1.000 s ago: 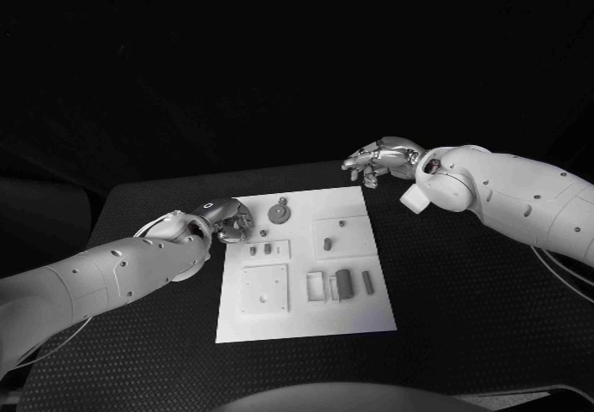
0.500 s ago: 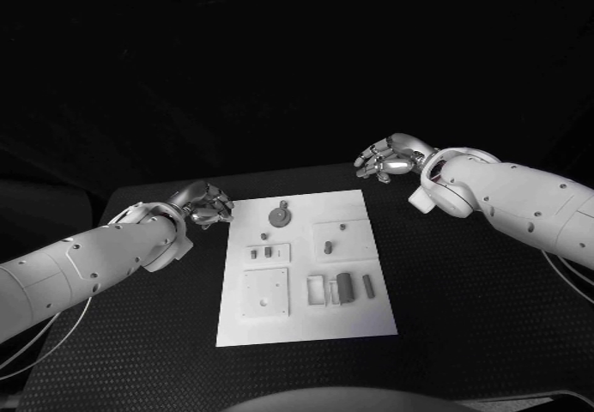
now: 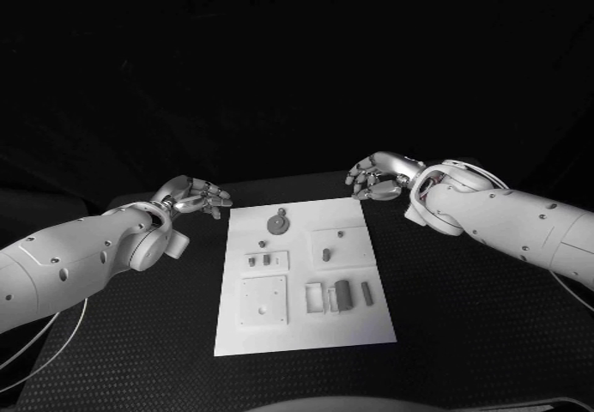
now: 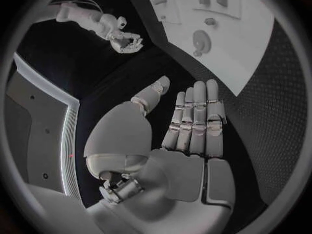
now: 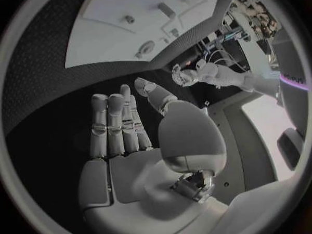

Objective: Assemble the parts on the task board

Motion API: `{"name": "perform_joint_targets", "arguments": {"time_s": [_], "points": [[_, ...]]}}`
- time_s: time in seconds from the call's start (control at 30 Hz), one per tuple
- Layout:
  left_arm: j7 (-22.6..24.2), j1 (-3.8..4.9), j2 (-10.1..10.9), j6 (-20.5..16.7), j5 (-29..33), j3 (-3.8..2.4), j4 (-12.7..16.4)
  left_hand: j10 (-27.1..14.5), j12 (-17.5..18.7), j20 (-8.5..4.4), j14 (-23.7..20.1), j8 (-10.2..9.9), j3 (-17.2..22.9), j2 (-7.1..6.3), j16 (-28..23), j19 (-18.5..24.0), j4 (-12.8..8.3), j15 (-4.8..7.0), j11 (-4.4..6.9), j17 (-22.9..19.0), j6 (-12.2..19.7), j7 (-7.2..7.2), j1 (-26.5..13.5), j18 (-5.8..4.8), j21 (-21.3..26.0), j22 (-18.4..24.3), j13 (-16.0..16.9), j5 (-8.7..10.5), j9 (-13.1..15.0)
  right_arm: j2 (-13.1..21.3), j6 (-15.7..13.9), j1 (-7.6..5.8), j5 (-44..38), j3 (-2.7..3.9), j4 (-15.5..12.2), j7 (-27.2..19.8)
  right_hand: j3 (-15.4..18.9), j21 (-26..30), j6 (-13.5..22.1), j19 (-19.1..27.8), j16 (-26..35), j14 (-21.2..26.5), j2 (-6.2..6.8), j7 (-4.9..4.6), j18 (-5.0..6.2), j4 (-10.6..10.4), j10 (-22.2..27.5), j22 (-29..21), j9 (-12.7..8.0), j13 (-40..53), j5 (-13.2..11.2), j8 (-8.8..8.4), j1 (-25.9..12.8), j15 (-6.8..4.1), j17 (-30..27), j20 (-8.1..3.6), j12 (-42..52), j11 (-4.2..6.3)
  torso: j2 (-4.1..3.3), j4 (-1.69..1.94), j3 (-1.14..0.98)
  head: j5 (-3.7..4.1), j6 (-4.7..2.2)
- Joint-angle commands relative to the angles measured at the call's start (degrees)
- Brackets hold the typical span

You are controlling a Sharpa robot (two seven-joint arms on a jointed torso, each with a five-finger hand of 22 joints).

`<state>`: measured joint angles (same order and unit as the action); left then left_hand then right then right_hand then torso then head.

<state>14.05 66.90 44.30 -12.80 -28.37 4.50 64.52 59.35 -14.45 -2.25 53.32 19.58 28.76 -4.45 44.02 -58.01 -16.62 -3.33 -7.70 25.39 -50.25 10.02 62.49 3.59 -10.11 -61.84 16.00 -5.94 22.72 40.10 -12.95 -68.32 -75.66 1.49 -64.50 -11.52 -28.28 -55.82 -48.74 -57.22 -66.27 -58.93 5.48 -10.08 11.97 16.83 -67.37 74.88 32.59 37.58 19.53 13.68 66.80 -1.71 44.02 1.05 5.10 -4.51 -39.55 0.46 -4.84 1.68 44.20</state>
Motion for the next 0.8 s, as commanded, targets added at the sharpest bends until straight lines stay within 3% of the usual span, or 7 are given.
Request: {"name": "perform_joint_targets", "arguments": {"time_s": [0.03,0.1,0.33,0.67,0.8], "points": [[3.5,0.09,0.0,5.2,8.3,-0.03,0.9,-0.5,0.4,1.55,-2.6,0.3,-1.0,-0.11,-4.4,2.7,-0.1,-1.88,-0.23,-1.3,0.7,-0.07,-0.7,-0.67,3.0,2.4,-1.0,0.32,0.1,0.2,-0.8,0.14,-15.6,-0.62,-1.4,3.1,0.5,0.4,0.0,0.1,0.4,-0.1,1.08,-0.44,3.03,-0.2,0.0,-0.2,-0.2,-0.9,-0.4,-0.17,-0.4,0.41,-0.1,0.25,-0.4,-0.34,-0.01,-0.13,0.07,-0.13,-0.25],[3.9,0.08,0.0,6.1,9.1,-0.03,1.2,-0.4,0.7,2.51,-3.4,0.3,-1.9,-0.01,-6.8,3.6,-0.2,-2.86,-0.34,-1.7,0.9,0.01,-0.6,-0.36,4.5,3.7,-1.9,0.5,0.2,0.3,-0.7,0.18,-19.1,-1.6,-2.1,4.4,0.5,0.6,0.1,-0.1,0.6,-0.2,1.57,-0.45,3.03,-0.3,0.3,-0.4,-0.4,-1.8,-0.4,-0.23,-0.9,0.58,-0.1,0.32,-0.9,-0.51,-0.1,-0.11,0.07,-0.16,-0.31],[4.7,0.07,-0.5,7.2,11.5,-0.02,2.0,0.1,1.2,3.4,-3.1,0.4,-3.9,0.43,-10.9,3.6,-0.2,-3.5,-0.41,-2.1,1.2,0.05,-0.1,0.17,6.1,5.7,-4.0,0.79,0.3,-0.3,1.9,0.24,-25.9,-3.65,-3.7,7.8,-0.2,1.2,-0.1,-0.7,1.0,-0.6,2.82,-0.17,3.03,-0.6,1.4,-0.7,-1.0,-5.2,-0.4,-0.14,-2.0,1.09,-0.1,0.3,-1.4,-1.11,-0.18,-0.01,0.17,-0.18,-0.4],[5.0,0.07,-0.6,7.2,11.9,-0.03,2.9,0.3,1.3,3.45,-2.8,0.5,-4.3,0.58,-11.6,3.5,-0.2,-3.56,-0.38,-2.0,1.1,0.04,0.0,0.2,6.2,6.1,-4.5,0.77,0.3,-2.0,4.3,0.95,-28.0,-4.55,-3.0,9.0,-0.4,1.2,-0.3,-1.3,1.0,-1.2,3.04,-0.04,3.03,-0.7,1.1,-0.7,-1.3,-7.2,-0.4,-0.02,-2.3,1.11,0.0,0.11,-1.3,-1.14,-0.35,0.17,0.29,-0.5,-0.19],[4.9,0.08,-0.6,7.0,11.9,-0.03,3.1,0.3,1.3,3.49,-2.7,0.5,-4.4,0.6,-11.8,3.5,-0.2,-3.64,-0.39,-1.9,1.2,0.04,0.0,0.21,6.2,6.2,-4.6,0.75,0.3,-2.8,4.4,1.46,-28.2,-4.72,-2.6,9.1,-0.5,1.2,-0.3,-1.4,1.0,-1.2,3.0,-0.05,3.03,-0.7,1.0,-0.7,-1.4,-7.5,-0.4,0.03,-2.4,1.1,0.0,0.08,-1.3,-1.13,-0.33,0.13,0.22,-0.62,-0.07]]}}
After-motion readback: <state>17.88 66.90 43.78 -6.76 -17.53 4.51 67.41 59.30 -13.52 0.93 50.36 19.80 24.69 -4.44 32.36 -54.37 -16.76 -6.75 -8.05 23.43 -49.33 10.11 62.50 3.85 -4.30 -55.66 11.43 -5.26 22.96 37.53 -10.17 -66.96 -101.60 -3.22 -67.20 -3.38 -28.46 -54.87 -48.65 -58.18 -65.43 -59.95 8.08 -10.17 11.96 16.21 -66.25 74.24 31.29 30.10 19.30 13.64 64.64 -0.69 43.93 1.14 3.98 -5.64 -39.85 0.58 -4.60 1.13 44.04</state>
